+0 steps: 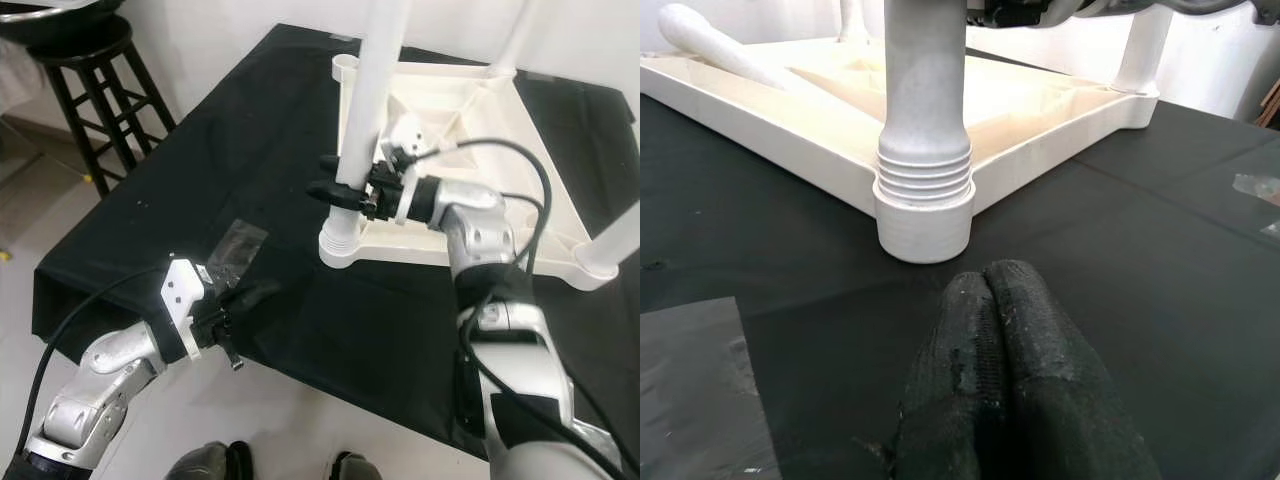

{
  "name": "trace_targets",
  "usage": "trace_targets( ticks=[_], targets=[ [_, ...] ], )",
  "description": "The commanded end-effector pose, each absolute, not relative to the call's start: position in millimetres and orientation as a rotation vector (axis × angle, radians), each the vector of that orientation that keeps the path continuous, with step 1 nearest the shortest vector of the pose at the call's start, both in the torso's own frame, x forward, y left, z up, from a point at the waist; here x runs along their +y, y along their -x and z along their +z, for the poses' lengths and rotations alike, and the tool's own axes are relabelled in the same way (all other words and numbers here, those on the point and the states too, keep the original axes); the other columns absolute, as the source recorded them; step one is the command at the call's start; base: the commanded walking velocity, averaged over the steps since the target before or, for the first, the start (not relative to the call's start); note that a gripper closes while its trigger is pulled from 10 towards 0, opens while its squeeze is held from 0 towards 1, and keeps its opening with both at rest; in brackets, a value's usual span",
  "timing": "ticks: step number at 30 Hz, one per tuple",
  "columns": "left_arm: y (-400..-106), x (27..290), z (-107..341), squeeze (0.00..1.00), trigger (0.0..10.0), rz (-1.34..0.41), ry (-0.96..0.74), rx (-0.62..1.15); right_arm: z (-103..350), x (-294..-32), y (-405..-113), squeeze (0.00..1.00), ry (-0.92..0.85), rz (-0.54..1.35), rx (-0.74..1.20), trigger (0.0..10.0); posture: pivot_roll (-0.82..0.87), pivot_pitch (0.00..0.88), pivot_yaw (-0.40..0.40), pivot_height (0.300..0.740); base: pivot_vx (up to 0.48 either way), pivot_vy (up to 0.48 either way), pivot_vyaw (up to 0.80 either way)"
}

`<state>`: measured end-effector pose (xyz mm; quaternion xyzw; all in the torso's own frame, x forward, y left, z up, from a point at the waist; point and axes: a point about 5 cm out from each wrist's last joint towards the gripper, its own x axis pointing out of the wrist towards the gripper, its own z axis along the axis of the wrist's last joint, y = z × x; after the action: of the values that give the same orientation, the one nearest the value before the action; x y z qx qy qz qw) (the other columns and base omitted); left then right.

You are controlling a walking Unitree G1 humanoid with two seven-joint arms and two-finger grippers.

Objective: Building children table

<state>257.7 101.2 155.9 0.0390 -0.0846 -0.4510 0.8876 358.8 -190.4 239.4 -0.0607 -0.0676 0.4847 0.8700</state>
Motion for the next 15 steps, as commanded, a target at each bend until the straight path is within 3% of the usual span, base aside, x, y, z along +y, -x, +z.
trace_targets(
  ticks=[1, 2, 3, 4, 7, 8, 9, 12, 13, 15],
  targets=[
    [-255.8, 103.3, 151.4, 0.00, 0.0, -0.950, -0.108, -0.156, 210.7, -185.4, -352.6, 0.00, 0.083, 0.925, -0.067, 0.0, 0.09, 0.200, 0.008, 0.740, 0.000, 0.000, 0.00],
    [-255.9, 105.3, 151.4, 0.00, 0.0, -0.947, -0.115, -0.153, 187.0, -167.4, -347.4, 0.00, 0.121, 0.696, -0.001, 0.0, 0.09, 0.206, 0.012, 0.740, 0.000, 0.000, 0.00],
    [-255.9, 105.3, 151.4, 0.00, 0.0, -0.947, -0.115, -0.153, 187.0, -167.4, -347.4, 0.00, 0.121, 0.696, -0.001, 0.0, 0.09, 0.206, 0.012, 0.740, 0.000, 0.000, 0.00],
    [-255.8, 106.5, 151.8, 0.00, 0.0, -0.944, -0.132, -0.153, 166.5, -148.0, -329.7, 0.00, 0.152, 0.516, 0.060, 0.0, 0.09, 0.218, 0.017, 0.740, 0.000, 0.000, 0.00],
    [-256.2, 106.5, 151.2, 0.00, 0.0, -0.942, -0.149, -0.151, 155.8, -132.2, -314.4, 0.00, 0.135, 0.381, 0.090, 0.0, 0.09, 0.217, 0.023, 0.740, 0.000, 0.000, 0.00],
    [-256.7, 105.8, 150.3, 0.00, 7.6, -0.947, -0.169, -0.150, 150.8, -120.3, -307.4, 0.00, 0.116, 0.333, 0.099, 0.0, 0.07, 0.197, 0.022, 0.740, 0.000, 0.000, 0.00],
    [-257.4, 104.0, 149.7, 0.00, 10.0, -0.949, -0.175, -0.150, 150.1, -116.5, -310.8, 0.00, 0.095, 0.331, 0.105, 0.0, 0.08, 0.201, 0.010, 0.740, 0.000, 0.000, 0.00],
    [-257.9, 102.9, 149.4, 0.00, 10.0, -0.950, -0.175, -0.150, 150.4, -115.8, -315.7, 0.00, 0.084, 0.333, 0.105, 0.0, 0.08, 0.201, 0.010, 0.740, 0.000, 0.000, 0.00],
    [-257.2, 101.6, 149.3, 0.00, 10.0, -0.955, -0.184, -0.155, 153.6, -120.2, -324.7, 0.00, 0.102, 0.315, 0.105, 10.0, 0.07, 0.197, 0.001, 0.740, 0.000, 0.000, 0.00],
    [-255.6, 100.4, 149.6, 0.00, 10.0, -0.955, -0.193, -0.165, 163.1, -127.0, -335.5, 0.00, 0.092, 0.275, 0.093, 10.0, 0.08, 0.201, 0.001, 0.740, 0.000, 0.000, 0.00]
  ],
)
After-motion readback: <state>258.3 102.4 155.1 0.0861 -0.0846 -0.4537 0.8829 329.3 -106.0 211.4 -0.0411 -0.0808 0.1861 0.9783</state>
